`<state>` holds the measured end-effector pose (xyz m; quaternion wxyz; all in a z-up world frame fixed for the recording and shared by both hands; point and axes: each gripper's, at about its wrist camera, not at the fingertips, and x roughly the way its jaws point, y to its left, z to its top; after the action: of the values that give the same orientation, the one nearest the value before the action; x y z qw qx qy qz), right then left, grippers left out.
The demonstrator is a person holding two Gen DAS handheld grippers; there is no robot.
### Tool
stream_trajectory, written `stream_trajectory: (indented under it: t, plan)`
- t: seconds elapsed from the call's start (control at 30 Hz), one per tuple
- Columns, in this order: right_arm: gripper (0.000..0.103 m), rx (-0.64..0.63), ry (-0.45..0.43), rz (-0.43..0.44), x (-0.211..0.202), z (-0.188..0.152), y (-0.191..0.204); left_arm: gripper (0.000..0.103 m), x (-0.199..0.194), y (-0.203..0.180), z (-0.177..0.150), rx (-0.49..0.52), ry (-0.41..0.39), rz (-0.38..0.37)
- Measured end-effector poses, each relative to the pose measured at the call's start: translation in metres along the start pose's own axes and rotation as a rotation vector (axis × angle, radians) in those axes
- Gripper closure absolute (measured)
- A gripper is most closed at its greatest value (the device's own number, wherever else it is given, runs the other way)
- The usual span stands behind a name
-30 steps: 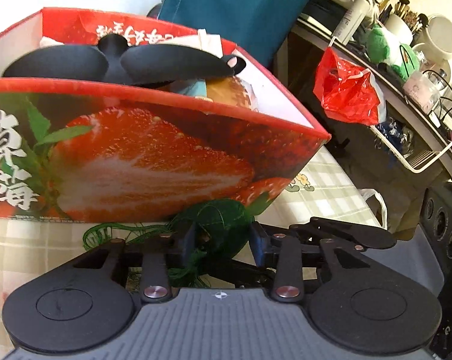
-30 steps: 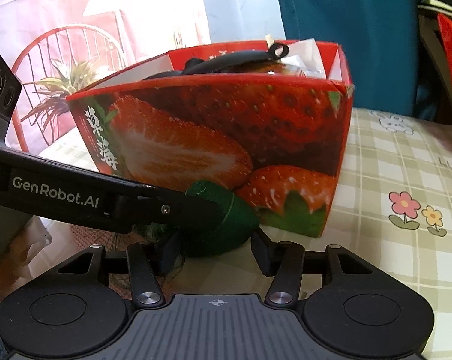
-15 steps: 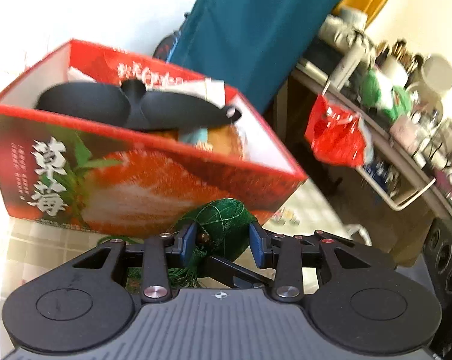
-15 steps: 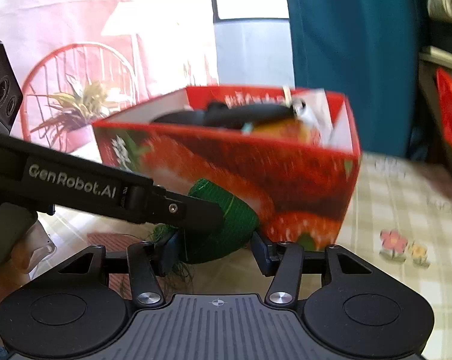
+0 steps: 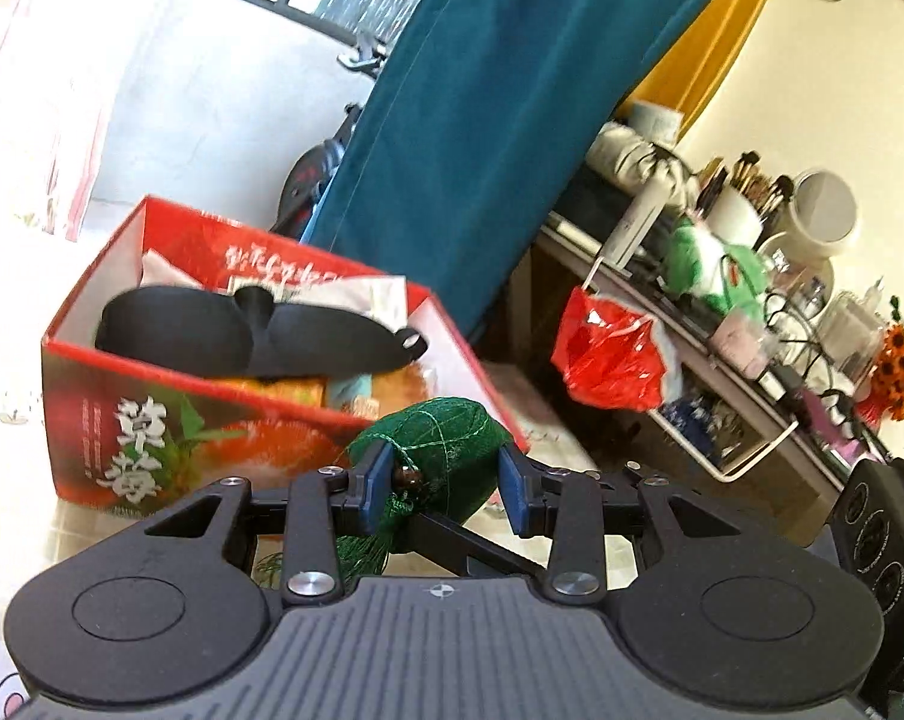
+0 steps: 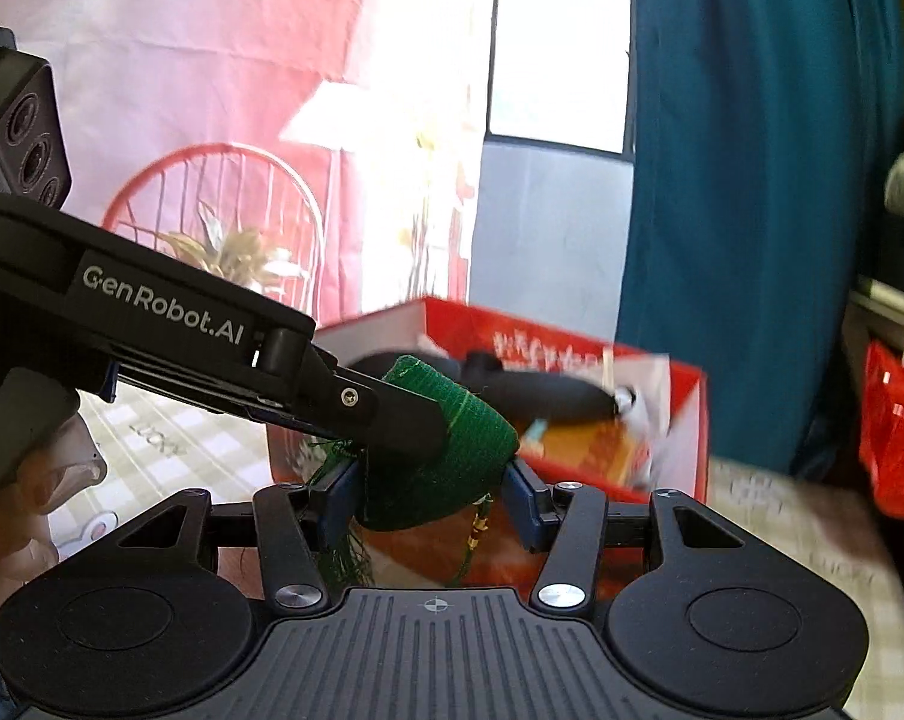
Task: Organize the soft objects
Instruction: 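Lift the green mesh bundle with the left tool over the box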
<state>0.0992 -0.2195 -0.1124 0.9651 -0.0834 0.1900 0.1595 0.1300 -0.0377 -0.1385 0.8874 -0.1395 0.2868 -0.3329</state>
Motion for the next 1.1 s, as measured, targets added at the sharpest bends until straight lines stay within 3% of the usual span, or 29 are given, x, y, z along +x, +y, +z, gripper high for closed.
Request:
stream_trajectory:
  t: [0.37, 0.77, 1.1]
  plan:
    - [0.055, -0.05, -0.061, 0.005, -0.014, 0.033, 0.007, 0.063, -0.018, -0.002, 0.034, 0.025, -0.037, -0.05]
    - [0.053, -0.103, -0.203, -0.009, 0.003, 0.103, -0.004, 0.062, -0.02, -0.008, 0.102, 0.168, -0.112, -0.053]
    - [0.053, -0.13, -0.191, -0.015, 0.038, 0.115, -0.008, 0.062, 0.001, 0.022, 0.12, 0.184, -0.085, -0.04]
